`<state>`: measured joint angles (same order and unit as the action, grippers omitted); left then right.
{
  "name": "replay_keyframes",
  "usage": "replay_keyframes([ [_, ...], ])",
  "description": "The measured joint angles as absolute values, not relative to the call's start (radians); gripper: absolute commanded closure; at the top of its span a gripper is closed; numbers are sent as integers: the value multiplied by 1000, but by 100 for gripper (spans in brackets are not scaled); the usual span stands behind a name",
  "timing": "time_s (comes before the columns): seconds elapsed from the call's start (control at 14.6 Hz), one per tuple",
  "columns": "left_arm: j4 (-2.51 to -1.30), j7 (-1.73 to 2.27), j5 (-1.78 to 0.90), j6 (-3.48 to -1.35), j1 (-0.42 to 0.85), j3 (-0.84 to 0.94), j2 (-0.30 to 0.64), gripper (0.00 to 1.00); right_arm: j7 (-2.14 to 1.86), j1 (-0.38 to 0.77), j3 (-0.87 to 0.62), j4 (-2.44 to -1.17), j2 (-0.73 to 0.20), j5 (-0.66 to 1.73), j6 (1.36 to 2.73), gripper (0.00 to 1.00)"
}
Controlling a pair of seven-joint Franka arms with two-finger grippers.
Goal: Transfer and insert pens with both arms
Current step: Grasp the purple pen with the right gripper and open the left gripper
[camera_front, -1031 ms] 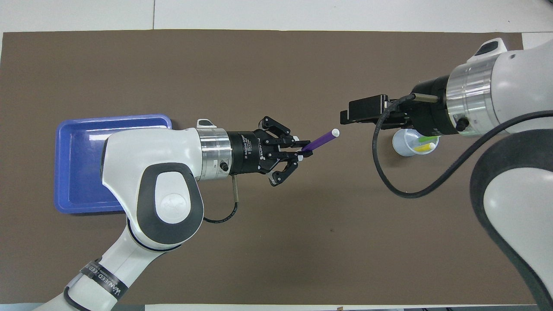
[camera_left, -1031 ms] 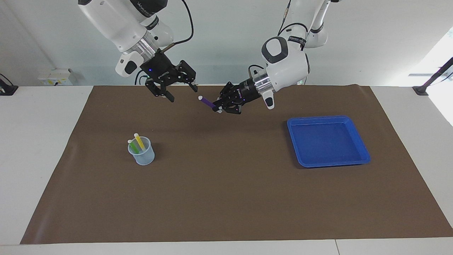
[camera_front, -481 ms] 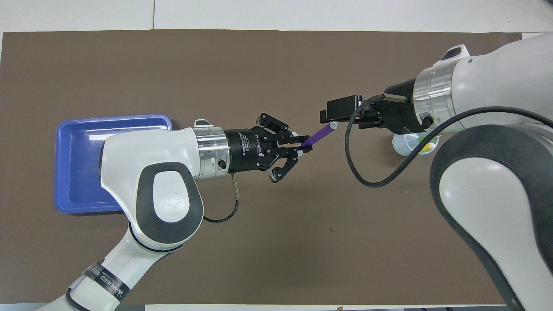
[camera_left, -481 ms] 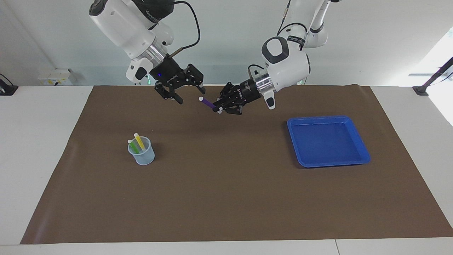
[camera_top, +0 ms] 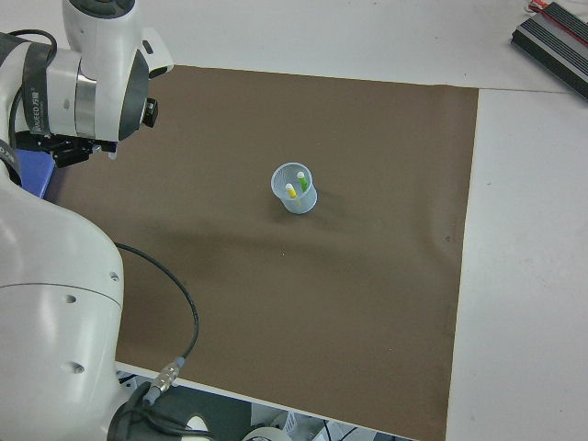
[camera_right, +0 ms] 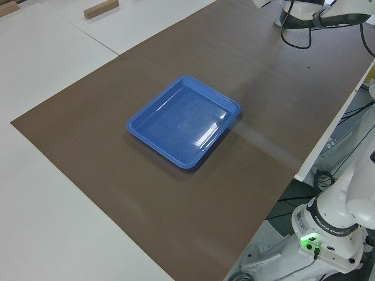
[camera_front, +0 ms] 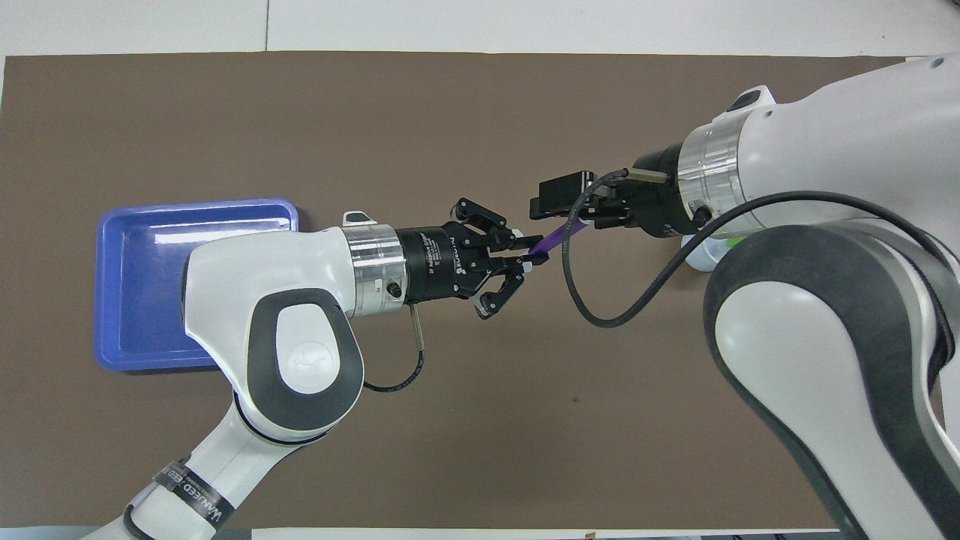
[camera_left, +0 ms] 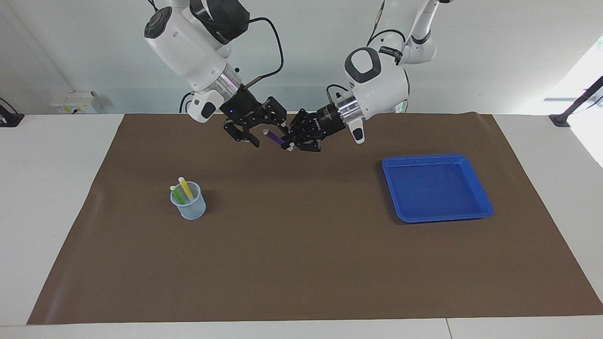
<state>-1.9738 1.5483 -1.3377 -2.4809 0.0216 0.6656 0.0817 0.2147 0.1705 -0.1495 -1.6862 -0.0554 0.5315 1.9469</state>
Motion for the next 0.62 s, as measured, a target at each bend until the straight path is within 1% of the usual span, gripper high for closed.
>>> replay_keyframes([
  [0.21,-1974,1548,-1339,-2485,22,666,82,100,215,170,-147,-1686,-55,532,1929,8],
  [0.34,-1974,1548,-1342,-2488,22,666,82,100,215,167,-146,-1686,-54,531,1917,9],
  [0.48,-1974,1548,-1344,-2489,22,666,82,100,222,167,-145,-1685,-51,531,1916,17],
  [0.62,-1974,1548,-1345,-2495,22,666,82,100,232,167,-145,-1682,-49,531,1916,30],
])
